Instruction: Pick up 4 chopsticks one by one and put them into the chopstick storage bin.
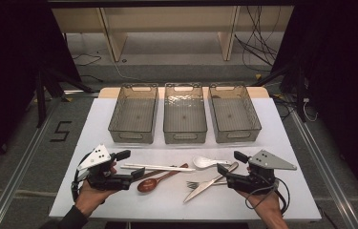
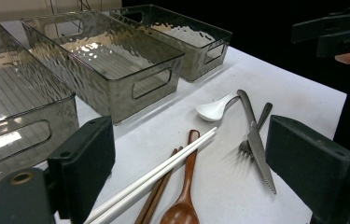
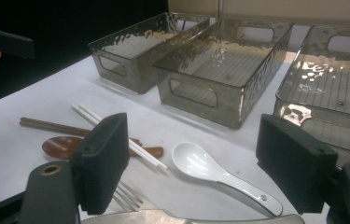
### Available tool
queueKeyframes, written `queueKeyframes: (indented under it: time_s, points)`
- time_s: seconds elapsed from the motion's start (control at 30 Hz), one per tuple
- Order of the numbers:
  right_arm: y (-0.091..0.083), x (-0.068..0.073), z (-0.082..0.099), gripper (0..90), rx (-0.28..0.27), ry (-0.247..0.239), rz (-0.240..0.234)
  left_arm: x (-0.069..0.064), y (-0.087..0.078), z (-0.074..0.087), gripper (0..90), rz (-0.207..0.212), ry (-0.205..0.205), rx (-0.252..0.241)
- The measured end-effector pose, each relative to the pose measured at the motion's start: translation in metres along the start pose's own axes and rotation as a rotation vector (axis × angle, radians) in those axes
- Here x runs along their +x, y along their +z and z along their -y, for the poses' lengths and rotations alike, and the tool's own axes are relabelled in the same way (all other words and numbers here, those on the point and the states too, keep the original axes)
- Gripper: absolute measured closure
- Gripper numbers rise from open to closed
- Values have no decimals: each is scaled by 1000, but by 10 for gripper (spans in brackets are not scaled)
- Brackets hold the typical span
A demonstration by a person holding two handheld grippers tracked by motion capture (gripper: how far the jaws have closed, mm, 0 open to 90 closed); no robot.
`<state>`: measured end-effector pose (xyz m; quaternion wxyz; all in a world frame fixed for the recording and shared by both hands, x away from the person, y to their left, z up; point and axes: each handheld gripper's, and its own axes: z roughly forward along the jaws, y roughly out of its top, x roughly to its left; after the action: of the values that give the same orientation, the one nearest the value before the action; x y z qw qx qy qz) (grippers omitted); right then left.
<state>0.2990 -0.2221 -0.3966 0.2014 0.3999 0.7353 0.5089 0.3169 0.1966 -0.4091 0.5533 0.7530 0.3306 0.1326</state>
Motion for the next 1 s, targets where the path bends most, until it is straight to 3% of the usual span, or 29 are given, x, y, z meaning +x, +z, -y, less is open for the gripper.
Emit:
queueKeyframes:
  time_s: [0.4,0.57,0.7,1.0]
  points:
    - [2,1,0,266,16,2,0,3,5,-2,156,2,-4,40]
    - [3,0,0,267,22,6,-5,8,11,-8,156,-15,2,107]
    - [4,1,0,266,24,0,-9,14,16,-17,156,-34,33,154]
    - [5,1,0,266,39,0,-21,30,32,-32,158,-31,70,280]
